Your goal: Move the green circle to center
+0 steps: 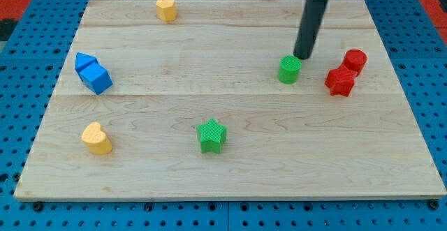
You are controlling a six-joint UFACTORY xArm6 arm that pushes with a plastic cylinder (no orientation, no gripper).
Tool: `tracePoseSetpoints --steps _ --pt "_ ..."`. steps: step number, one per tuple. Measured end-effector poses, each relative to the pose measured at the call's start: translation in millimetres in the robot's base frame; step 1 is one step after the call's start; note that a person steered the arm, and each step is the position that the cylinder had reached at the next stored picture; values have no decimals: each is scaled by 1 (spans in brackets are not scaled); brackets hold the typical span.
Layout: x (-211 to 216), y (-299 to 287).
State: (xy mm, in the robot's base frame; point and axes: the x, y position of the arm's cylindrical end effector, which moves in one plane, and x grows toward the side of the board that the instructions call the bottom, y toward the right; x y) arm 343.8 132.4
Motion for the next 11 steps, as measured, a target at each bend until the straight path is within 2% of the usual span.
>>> tracePoseSetpoints --steps 2,5,7,8,10,11 --pt "109 7" --pt "92 1" --pt "55 -48" --pt "51 -72" --pt "47 -83" --pt "12 -84"
